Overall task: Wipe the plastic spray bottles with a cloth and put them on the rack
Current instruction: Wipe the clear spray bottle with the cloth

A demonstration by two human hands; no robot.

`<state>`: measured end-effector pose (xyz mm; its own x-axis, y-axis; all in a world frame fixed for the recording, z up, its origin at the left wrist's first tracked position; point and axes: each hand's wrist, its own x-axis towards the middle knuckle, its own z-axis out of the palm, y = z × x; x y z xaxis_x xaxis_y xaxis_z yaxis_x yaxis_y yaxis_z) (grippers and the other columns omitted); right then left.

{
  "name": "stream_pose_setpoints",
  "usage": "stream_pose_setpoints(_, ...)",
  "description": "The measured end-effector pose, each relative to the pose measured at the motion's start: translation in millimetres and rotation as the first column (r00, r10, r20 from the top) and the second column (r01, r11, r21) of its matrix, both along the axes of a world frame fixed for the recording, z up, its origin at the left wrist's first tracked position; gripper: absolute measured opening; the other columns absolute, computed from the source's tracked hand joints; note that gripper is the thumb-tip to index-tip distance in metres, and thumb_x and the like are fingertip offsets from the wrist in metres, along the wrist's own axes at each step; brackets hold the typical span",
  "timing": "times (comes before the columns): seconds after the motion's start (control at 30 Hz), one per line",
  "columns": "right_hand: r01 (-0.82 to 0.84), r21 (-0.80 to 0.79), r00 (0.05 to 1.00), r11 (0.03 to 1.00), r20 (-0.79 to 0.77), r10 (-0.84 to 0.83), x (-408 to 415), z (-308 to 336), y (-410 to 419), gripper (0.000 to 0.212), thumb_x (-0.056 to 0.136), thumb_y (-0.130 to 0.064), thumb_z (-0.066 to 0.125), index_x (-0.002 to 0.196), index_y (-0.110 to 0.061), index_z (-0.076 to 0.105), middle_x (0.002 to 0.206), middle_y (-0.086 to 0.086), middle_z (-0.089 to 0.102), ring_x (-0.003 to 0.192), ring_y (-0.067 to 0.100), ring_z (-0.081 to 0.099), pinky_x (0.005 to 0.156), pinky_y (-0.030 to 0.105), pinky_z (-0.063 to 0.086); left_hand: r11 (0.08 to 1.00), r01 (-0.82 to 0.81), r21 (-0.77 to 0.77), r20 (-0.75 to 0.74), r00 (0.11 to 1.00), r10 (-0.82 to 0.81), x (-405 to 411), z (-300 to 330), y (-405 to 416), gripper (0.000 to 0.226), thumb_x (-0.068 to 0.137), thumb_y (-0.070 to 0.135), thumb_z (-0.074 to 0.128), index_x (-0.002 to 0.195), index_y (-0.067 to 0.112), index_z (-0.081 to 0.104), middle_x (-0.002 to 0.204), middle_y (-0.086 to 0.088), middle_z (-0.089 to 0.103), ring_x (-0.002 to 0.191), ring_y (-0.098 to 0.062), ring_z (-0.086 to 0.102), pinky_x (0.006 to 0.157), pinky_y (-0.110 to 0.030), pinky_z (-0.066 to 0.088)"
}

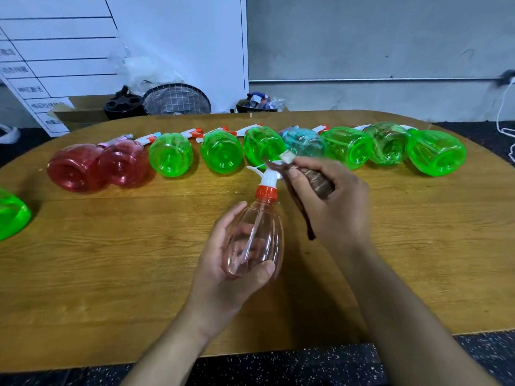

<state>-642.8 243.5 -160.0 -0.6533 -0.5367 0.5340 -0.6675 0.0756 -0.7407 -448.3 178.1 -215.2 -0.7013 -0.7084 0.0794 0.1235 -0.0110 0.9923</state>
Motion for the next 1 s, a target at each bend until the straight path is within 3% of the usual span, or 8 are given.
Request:
stream_pose_setpoints(0.13,-0.284,0.022,0.958,0.958,-0.022,0.285,13,2,-4,0.021,0.094,-0.026,0.078,0.115,-0.022,0.08,0.109,-0.011,0.075,0.102,0.002,0.069,0.089,0.023,0.055,1.0,-0.01,0.028,-0.029,1.0,0.011,0,1,-1,0.093,0.068,0.022,0.089,0.15,0.036,0.049,0.132,-0.01,0.072,0.119,-0.03,0.072,0.103,-0.05,0.059)
stream_pose_setpoints(0.3,-0.007,-0.017,1.0,1.0,-0.021,0.007,5,1,-3,0.02,0.095,-0.032,0.077,0.115,-0.028,0.079,0.107,-0.013,0.075,0.097,0.002,0.07,0.081,0.033,0.06,1.0,0.01,-0.007,-0.015,1.0,-0.01,-1,-1,0,0.091,0.074,0.007,0.087,0.151,0.036,0.049,0.136,-0.009,0.069,0.121,-0.029,0.071,0.1,-0.041,0.06)
stream_pose_setpoints(0.43,-0.308,0.026,0.951,0.951,0.007,0.308,14,5,-5,0.02,0.093,-0.023,0.08,0.113,-0.022,0.081,0.107,-0.01,0.076,0.1,0.005,0.071,0.086,0.027,0.057,1.0,-0.001,0.013,-0.039,0.999,0.002,-2,1,0,0.092,0.067,0.021,0.09,0.148,0.036,0.05,0.133,-0.008,0.072,0.119,-0.027,0.073,0.101,-0.039,0.059)
stream_pose_setpoints(0.63,0.005,0.01,0.999,1.0,-0.047,-0.005,-1,3,-4,0.022,0.095,-0.032,0.077,0.117,-0.027,0.078,0.107,-0.011,0.075,0.095,0.0,0.069,0.08,0.023,0.058,1.0,-0.007,-0.016,-0.021,1.0,0.006,-4,0,1,0.094,0.069,0.02,0.09,0.152,0.034,0.049,0.136,-0.01,0.068,0.121,-0.029,0.071,0.096,-0.035,0.06)
stream_pose_setpoints(0.73,-0.266,0.032,0.962,0.963,-0.052,0.268,6,7,-4,0.02,0.094,-0.024,0.079,0.113,-0.023,0.08,0.105,-0.01,0.075,0.097,0.004,0.069,0.084,0.024,0.056,1.0,-0.009,-0.007,-0.03,1.0,0.009,-3,-1,1,0.093,0.068,0.014,0.091,0.149,0.034,0.05,0.133,-0.009,0.071,0.119,-0.028,0.072,0.096,-0.032,0.059)
stream_pose_setpoints(0.8,-0.331,0.036,0.941,0.943,-0.059,0.333,9,9,-5,0.018,0.093,-0.025,0.079,0.111,-0.024,0.08,0.105,-0.011,0.076,0.099,0.006,0.069,0.086,0.027,0.055,1.0,-0.001,0.008,-0.037,0.999,0.002,-3,0,1,0.093,0.067,0.015,0.091,0.148,0.033,0.05,0.133,-0.008,0.072,0.119,-0.027,0.072,0.097,-0.032,0.059)
stream_pose_setpoints(0.93,-0.008,0.027,0.999,1.0,-0.043,0.01,-2,5,-6,0.021,0.095,-0.034,0.076,0.116,-0.03,0.078,0.106,-0.012,0.074,0.094,0.001,0.068,0.081,0.029,0.059,1.0,0.008,-0.012,-0.033,0.999,-0.009,-3,-1,0,0.095,0.068,0.02,0.09,0.152,0.032,0.049,0.139,-0.012,0.067,0.123,-0.031,0.07,0.101,-0.038,0.059)
stream_pose_setpoints(1.0,-0.037,0.021,0.999,0.999,-0.039,0.038,-4,5,-4,0.021,0.095,-0.032,0.077,0.115,-0.029,0.079,0.106,-0.012,0.074,0.095,0.001,0.069,0.081,0.028,0.059,1.0,0.008,0.001,-0.036,0.999,-0.008,-4,-1,1,0.096,0.067,0.019,0.091,0.152,0.032,0.048,0.139,-0.012,0.067,0.123,-0.031,0.07,0.098,-0.035,0.059)
